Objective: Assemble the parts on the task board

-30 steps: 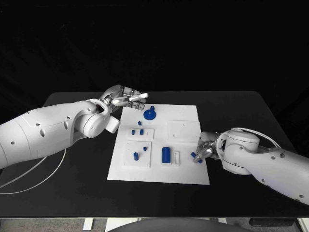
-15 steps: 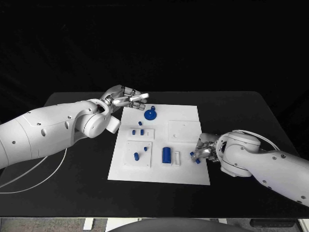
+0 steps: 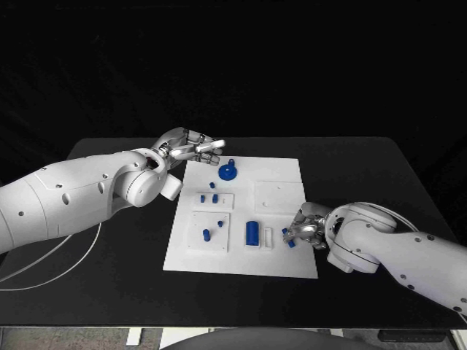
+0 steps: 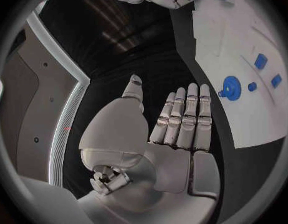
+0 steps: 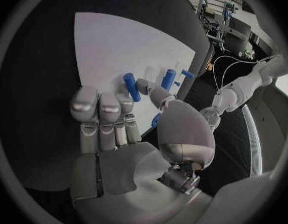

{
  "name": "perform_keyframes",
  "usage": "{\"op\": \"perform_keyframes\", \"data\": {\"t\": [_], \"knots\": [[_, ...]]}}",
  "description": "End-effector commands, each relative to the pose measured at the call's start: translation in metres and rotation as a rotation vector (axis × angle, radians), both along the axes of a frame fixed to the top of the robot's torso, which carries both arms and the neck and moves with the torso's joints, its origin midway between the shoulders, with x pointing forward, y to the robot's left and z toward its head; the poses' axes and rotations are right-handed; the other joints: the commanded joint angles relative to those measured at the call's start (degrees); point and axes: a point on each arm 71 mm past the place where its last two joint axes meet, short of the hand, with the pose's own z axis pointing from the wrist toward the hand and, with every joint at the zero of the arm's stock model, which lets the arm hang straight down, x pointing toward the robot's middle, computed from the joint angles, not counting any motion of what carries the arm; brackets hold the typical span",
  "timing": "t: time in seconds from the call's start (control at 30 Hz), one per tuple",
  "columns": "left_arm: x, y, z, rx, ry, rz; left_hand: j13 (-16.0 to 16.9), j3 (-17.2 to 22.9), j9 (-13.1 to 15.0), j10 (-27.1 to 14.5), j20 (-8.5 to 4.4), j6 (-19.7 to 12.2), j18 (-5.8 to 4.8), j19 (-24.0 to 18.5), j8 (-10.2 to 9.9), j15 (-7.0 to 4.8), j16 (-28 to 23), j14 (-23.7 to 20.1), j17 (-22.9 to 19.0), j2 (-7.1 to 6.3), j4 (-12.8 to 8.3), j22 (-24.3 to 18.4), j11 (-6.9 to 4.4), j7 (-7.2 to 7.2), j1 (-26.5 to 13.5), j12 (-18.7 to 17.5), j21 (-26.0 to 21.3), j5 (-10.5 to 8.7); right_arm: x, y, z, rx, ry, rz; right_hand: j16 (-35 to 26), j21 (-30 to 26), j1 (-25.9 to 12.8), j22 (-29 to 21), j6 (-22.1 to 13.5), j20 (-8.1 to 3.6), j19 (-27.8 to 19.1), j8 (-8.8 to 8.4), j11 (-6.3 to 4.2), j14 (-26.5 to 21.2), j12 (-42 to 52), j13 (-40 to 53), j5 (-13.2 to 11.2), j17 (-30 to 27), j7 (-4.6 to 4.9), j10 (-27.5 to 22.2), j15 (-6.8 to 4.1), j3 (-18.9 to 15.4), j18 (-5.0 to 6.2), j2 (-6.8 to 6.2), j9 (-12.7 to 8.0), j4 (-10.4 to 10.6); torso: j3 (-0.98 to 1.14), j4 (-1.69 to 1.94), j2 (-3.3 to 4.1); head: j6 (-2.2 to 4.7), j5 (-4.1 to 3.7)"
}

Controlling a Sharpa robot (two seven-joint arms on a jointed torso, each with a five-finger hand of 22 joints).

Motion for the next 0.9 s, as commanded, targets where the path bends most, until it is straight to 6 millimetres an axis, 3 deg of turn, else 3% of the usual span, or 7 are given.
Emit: {"op": "perform_keyframes", "data": {"t": [0.03,0.33,0.9], "knots": [[-0.001,-0.003,0.000,-0.009,0.000,-0.015,0.1,0.0,0.0,-0.4,0.02,-0.4,-0.69,-0.2,-0.1,0.03,-0.2,0.3,0.1,-0.32,0.1,-0.1,-0.13,-0.19,0.2,-0.3,0.2,0.02,-0.005,0.004,-0.004,0.077,0.042,-0.042,0.1,0.0,0.5,6.2,0.6,-0.38,0.6,-0.04,-0.74,0.1,0.3,0.1,-0.3,-0.1,-0.04,1.0,-0.43,0.0,0.60,0.56,-46.9,1.3,-0.05,-0.04,-0.07,0.00,-0.08],[-0.001,-0.002,0.000,-0.008,0.002,-0.015,0.1,0.0,0.0,-0.4,0.02,-0.4,-0.69,-0.2,-0.1,0.03,-0.2,0.3,0.1,-0.32,0.1,-0.1,-0.13,-0.19,0.2,-0.3,0.2,0.02,-0.007,0.013,-0.002,0.117,0.067,-0.035,0.0,-0.3,0.8,6.2,0.7,-0.37,0.6,-0.04,-0.74,0.1,0.3,0.1,-0.7,-0.2,-0.11,0.9,-0.43,-1.1,0.57,0.61,-46.9,1.4,-0.04,-0.02,-0.02,0.07,-0.28],[-0.001,-0.004,0.000,-0.008,0.005,-0.018,0.1,0.0,0.0,-0.4,0.01,-0.3,-0.69,-0.2,-0.1,0.01,-0.2,0.3,0.1,-0.39,0.2,-0.1,-0.13,-0.18,0.1,-0.3,0.2,0.00,-0.006,0.023,-0.006,0.102,0.107,0.003,-0.1,-1.2,1.0,6.1,1.3,-0.35,0.7,-0.03,-0.75,0.1,-0.1,-0.1,-4.6,-0.4,-0.44,0.8,-0.40,-5.5,0.46,1.02,-46.9,3.2,-0.05,0.10,-0.01,0.01,-0.18]]}}
